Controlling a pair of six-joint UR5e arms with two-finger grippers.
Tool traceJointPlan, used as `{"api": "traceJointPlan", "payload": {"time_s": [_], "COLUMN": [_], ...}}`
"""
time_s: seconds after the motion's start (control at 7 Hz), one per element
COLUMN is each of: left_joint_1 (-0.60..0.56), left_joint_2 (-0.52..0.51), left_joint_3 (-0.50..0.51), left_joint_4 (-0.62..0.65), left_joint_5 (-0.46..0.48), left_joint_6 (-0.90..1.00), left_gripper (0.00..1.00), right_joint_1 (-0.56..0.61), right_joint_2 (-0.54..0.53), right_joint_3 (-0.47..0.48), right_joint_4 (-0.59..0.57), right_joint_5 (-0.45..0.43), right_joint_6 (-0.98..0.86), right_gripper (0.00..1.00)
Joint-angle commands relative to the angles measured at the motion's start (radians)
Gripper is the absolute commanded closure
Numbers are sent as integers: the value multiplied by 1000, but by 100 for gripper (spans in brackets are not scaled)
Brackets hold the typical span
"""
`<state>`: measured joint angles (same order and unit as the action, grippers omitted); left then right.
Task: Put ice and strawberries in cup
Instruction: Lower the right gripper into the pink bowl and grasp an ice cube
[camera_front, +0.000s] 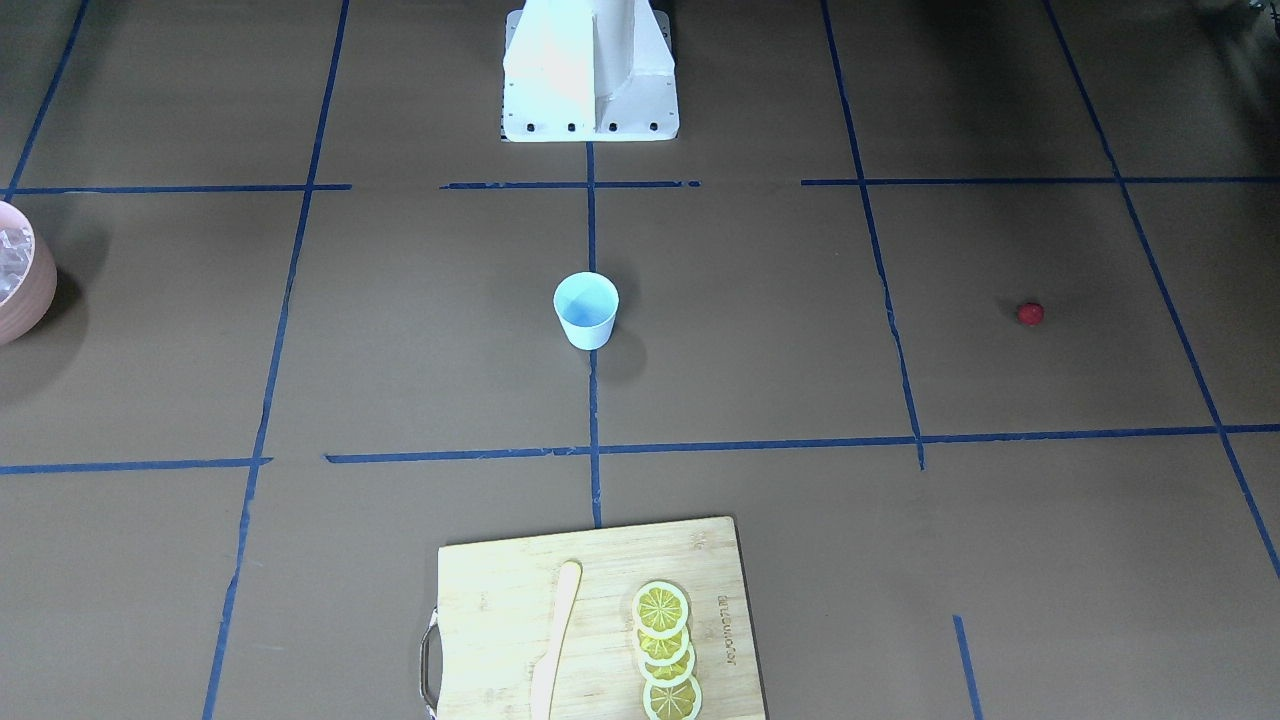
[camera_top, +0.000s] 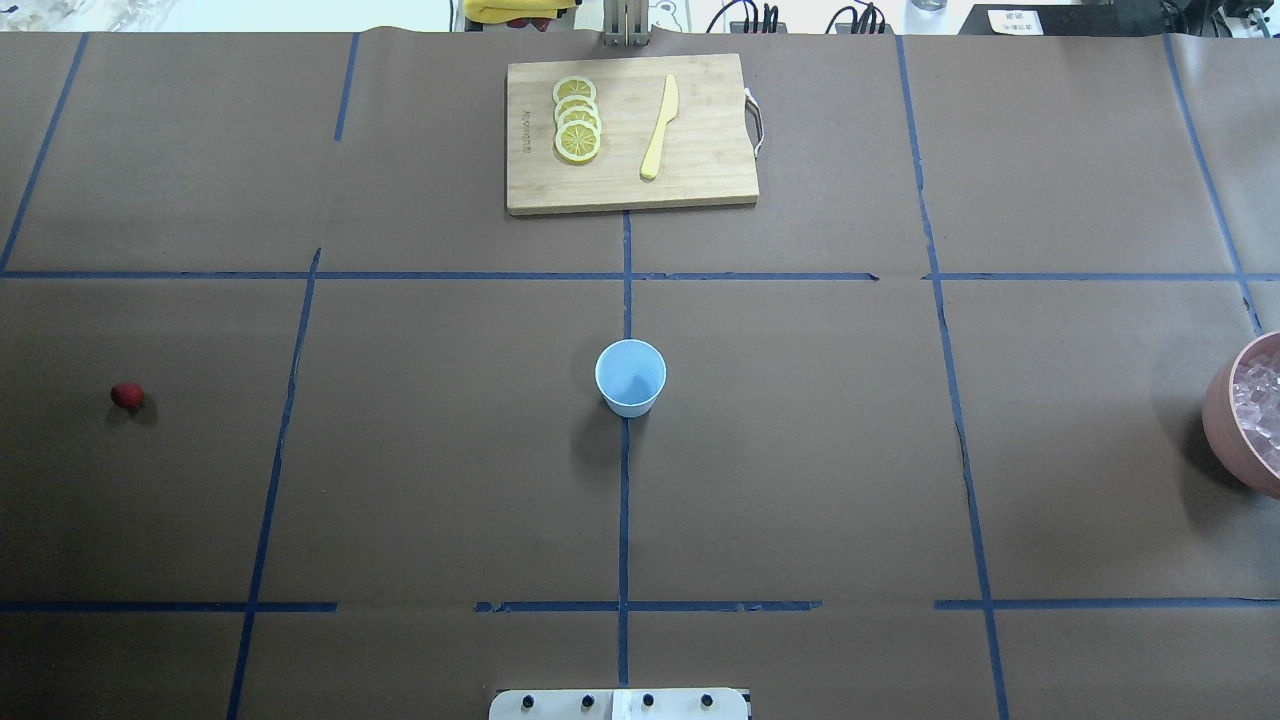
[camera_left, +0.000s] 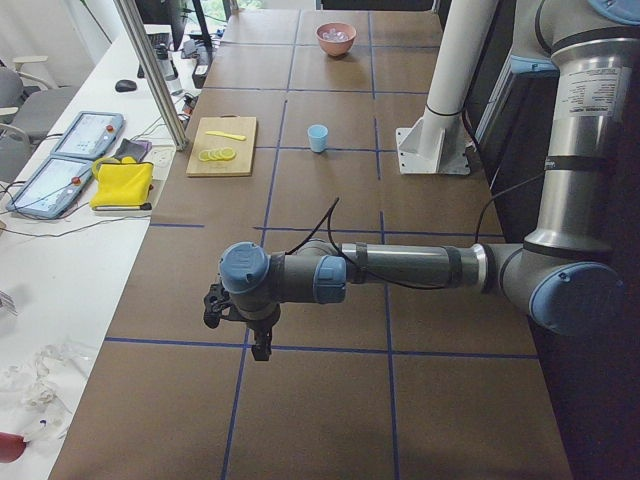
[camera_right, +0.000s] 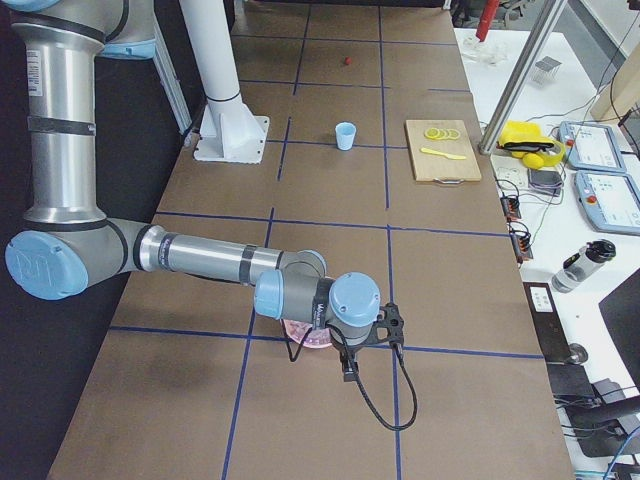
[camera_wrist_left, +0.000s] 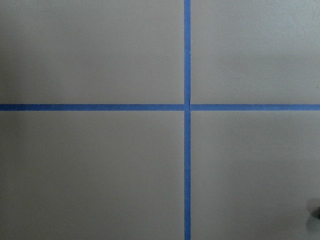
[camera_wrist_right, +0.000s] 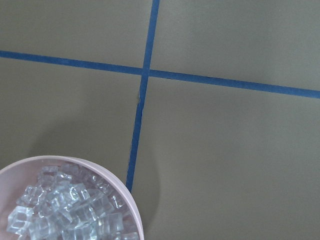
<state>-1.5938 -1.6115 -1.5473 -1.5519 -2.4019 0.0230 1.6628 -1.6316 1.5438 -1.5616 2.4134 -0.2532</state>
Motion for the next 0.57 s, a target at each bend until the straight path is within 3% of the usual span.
{"api": "traceJointPlan", "payload": {"time_s": [0.0, 0.43], "left_joint_1": [0, 0], "left_joint_2": [-2, -1], "left_joint_3": [1, 0], "left_joint_4": [1, 1], "left_joint_5": [0, -2], "left_joint_6": [0, 0], "left_gripper": [0, 0], "right_joint_1": [0, 0], "right_joint_2": [-1, 1], "right_joint_3": [4, 53], "right_joint_4": [3, 5], "right_joint_5": [12, 13], "right_joint_6": [0, -12], "right_gripper": [1, 1]}}
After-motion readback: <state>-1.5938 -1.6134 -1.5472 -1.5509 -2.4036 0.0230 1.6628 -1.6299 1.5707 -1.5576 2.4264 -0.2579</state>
